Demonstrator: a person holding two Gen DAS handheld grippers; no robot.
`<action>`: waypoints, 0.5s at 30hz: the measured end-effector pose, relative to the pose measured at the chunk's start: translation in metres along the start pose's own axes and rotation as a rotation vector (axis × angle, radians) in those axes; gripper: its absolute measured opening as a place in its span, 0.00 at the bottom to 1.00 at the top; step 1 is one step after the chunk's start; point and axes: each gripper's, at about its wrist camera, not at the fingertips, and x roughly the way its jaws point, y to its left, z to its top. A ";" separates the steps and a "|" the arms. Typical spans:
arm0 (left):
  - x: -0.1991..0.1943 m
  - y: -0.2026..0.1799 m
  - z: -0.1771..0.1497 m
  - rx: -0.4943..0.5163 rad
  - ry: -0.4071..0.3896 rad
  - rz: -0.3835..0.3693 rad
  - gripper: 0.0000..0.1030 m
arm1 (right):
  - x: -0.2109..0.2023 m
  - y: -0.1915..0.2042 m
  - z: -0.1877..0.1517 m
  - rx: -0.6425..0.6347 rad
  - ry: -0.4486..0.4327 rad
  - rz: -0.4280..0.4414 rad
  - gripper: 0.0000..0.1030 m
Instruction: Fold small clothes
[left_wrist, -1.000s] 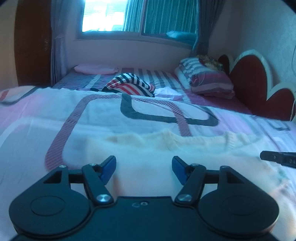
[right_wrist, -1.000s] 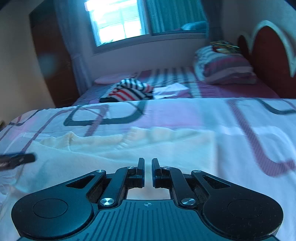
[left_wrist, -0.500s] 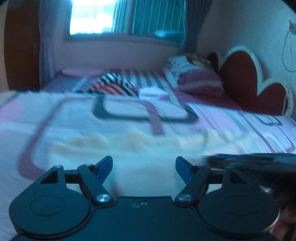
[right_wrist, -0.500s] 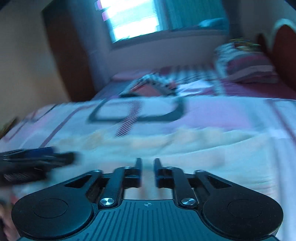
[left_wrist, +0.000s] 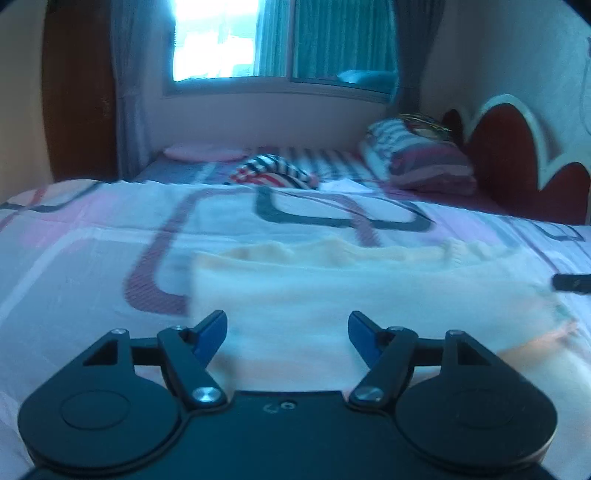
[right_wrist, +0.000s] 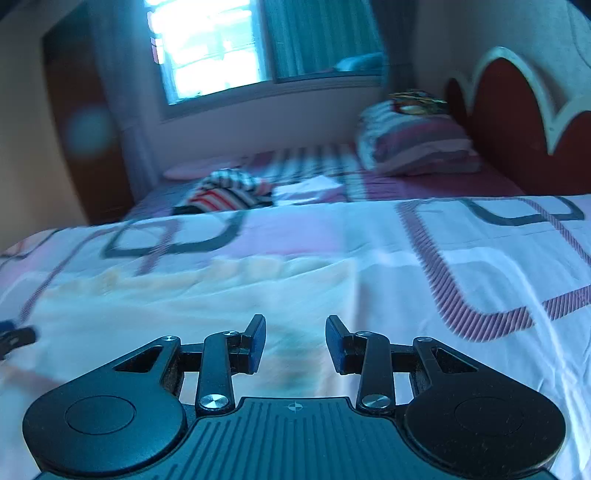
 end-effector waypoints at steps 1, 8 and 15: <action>0.003 -0.007 -0.002 0.014 0.015 -0.002 0.69 | -0.002 0.005 -0.005 -0.007 0.012 0.025 0.36; 0.009 -0.005 -0.004 -0.001 0.058 0.057 0.68 | -0.006 0.006 -0.024 -0.062 0.057 -0.049 0.35; 0.018 -0.012 -0.012 0.035 0.099 0.110 0.77 | 0.000 -0.003 -0.030 -0.083 0.089 -0.017 0.35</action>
